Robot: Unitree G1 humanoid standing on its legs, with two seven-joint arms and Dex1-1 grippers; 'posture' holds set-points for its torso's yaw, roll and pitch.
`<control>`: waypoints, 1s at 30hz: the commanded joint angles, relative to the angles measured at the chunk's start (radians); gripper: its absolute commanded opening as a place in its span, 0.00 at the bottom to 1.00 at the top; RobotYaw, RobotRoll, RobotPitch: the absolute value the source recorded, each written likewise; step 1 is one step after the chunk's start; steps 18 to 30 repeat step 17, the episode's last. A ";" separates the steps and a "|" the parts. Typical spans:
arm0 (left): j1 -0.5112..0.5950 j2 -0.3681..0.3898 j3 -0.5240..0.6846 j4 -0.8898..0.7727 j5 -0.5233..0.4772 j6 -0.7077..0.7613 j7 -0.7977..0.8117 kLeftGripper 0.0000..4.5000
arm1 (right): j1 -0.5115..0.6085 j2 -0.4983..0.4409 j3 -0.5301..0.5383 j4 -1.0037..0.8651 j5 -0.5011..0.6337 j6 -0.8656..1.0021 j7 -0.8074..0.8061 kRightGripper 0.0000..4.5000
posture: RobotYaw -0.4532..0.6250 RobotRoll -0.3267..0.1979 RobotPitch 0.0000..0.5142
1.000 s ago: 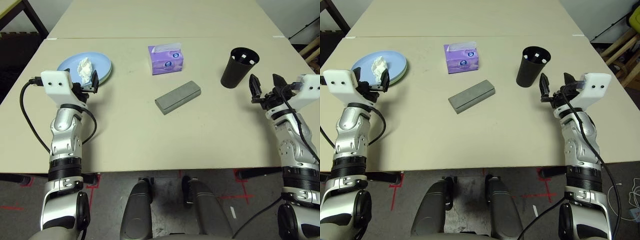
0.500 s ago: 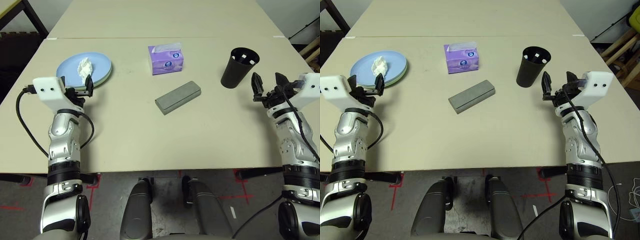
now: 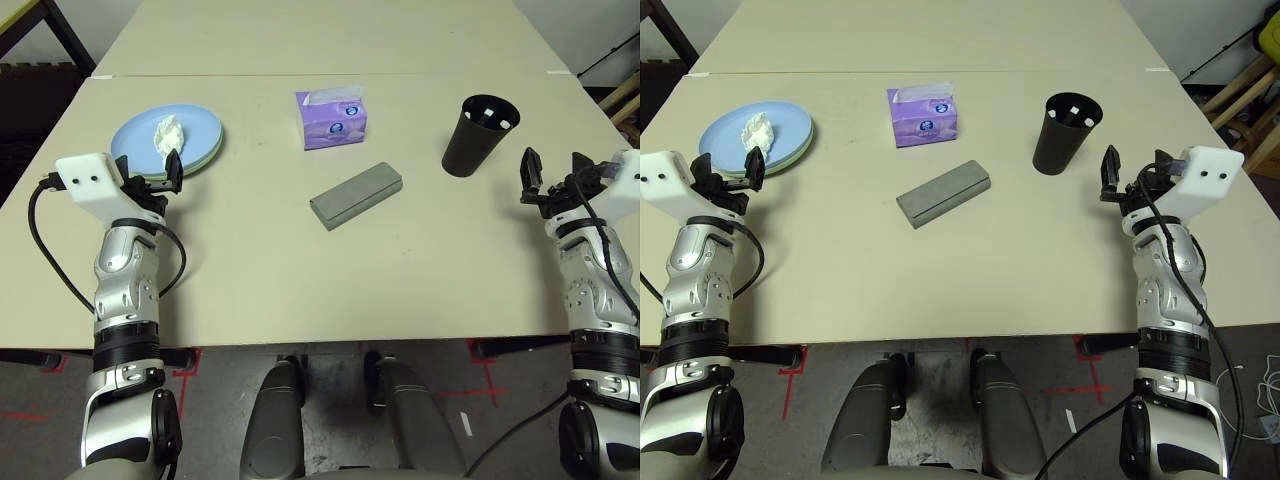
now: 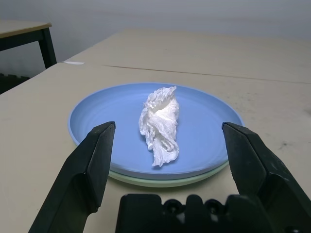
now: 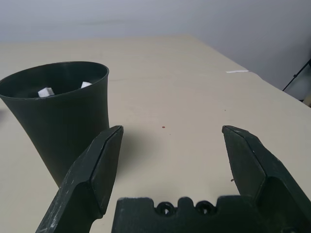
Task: Organize and tidy the items on the table.
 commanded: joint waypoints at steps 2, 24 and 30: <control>0.013 0.002 0.003 -0.016 0.009 -0.003 0.007 1.00 | -0.005 -0.011 -0.016 0.029 -0.005 -0.020 -0.001 0.99 | 0.47 0.62 0.44; 0.009 0.002 0.001 -0.011 0.007 -0.001 0.000 1.00 | -0.031 -0.015 -0.015 0.074 -0.006 -0.060 0.011 0.99 | 0.47 0.62 0.42; 0.009 0.002 0.001 -0.011 0.007 -0.001 0.000 1.00 | -0.031 -0.015 -0.015 0.074 -0.006 -0.060 0.011 0.99 | 0.47 0.62 0.42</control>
